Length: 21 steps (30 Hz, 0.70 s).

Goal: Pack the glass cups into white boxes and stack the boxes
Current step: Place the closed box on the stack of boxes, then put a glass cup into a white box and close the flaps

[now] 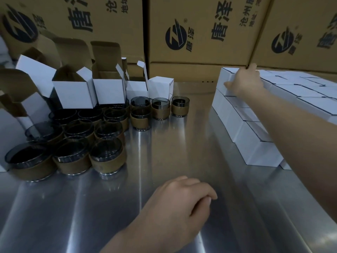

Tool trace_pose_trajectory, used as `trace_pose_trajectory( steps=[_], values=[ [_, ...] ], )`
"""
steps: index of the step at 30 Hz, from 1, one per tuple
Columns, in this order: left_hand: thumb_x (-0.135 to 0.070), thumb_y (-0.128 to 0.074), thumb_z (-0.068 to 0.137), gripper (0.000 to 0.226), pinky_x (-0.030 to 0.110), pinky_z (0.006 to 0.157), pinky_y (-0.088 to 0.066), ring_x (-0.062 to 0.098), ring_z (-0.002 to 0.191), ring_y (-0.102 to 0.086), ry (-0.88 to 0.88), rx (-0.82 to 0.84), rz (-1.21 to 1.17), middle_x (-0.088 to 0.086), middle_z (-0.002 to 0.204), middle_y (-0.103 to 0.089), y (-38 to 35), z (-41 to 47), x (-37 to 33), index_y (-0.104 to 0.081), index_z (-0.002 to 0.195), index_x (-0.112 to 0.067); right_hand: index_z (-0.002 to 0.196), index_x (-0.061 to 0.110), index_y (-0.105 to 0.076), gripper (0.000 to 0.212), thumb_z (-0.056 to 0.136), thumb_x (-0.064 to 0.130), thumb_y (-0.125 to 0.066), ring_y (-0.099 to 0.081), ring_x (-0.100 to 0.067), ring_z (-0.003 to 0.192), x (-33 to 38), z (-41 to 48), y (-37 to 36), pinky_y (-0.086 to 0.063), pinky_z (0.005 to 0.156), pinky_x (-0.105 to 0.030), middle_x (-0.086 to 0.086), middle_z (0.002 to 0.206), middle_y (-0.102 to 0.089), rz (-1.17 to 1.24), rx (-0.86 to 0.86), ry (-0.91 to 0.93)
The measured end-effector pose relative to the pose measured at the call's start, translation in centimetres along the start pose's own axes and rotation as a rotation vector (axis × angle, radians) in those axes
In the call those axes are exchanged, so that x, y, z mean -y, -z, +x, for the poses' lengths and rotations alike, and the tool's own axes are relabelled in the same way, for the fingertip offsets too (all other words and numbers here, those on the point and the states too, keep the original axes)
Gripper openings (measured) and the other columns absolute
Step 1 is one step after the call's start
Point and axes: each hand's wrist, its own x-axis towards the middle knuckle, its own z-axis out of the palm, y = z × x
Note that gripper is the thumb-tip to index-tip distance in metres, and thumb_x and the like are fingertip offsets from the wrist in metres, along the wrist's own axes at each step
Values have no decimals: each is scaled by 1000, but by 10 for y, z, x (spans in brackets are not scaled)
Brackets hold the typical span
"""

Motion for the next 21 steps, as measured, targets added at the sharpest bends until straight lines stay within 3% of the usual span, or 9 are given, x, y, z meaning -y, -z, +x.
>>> trace_pose_trajectory(
  steps=[2, 5, 9, 12, 14, 16, 18, 21],
  values=[
    [-32, -44, 94, 29, 28, 86, -44, 5, 98, -55, -5, -13, -20, -11, 98, -66, 0, 0, 2, -68, 108, -29, 120, -6, -48, 48, 94, 34, -54, -39, -40, 119, 2, -8, 5, -36, 78, -40, -22, 134, -33, 14, -4, 15],
    [-26, -48, 97, 23, 26, 85, -44, 4, 95, -56, -4, -21, -29, -11, 96, -65, -1, 1, 4, -68, 108, -28, 113, -6, -50, 32, 93, 19, -50, -41, -41, 115, 12, -34, 17, -36, 76, -41, -25, 127, -39, 114, -140, 120],
    [-29, -48, 94, 23, 27, 82, -46, 4, 92, -57, 7, -40, -48, -12, 92, -65, -1, 1, 4, -68, 106, -28, 115, 3, -57, 32, 88, 5, -41, -55, -30, 100, 36, -90, 28, -45, 79, -37, -11, 110, -59, 469, -156, 234],
    [-29, -47, 92, 23, 29, 80, -48, 2, 87, -59, 4, -77, -59, -14, 91, -65, 2, 0, 3, -67, 104, -29, 85, 27, -64, 33, 83, 3, -42, -54, -7, 68, 51, -148, 28, -43, 62, -22, 14, 74, -59, 681, -26, 275],
    [-28, -49, 93, 21, 30, 79, -50, -2, 82, -58, -14, -113, -49, -16, 89, -65, 5, 0, 2, -67, 103, -29, 61, 29, -59, 35, 77, 1, -45, -51, -1, 58, 56, -183, 23, -36, 52, -12, 16, 59, -57, 734, 56, 293],
    [-24, -50, 93, 21, 31, 76, -51, -3, 78, -56, -37, -160, -26, -15, 88, -66, 8, -2, -1, -68, 102, -28, 50, 27, -55, 37, 73, -1, -46, -51, 0, 55, 56, -212, 16, -32, 49, -9, 17, 51, -57, 794, 124, 307],
    [-22, -50, 92, 22, 34, 74, -51, 5, 81, -61, -56, -202, 11, -11, 88, -67, 13, -6, -7, -69, 103, -24, 51, 22, -55, 33, 73, -2, -47, -51, 1, 56, 52, -232, 8, -33, 51, -11, 17, 50, -55, 812, 174, 329],
    [-22, -49, 93, 24, 39, 71, -50, 16, 81, -62, -92, -279, 103, -7, 85, -66, 25, -13, -17, -71, 102, -19, 55, 16, -54, 27, 75, -1, -49, -49, -6, 56, 43, -241, 0, -41, 60, -29, 5, 53, -55, 789, 257, 390]
  ],
)
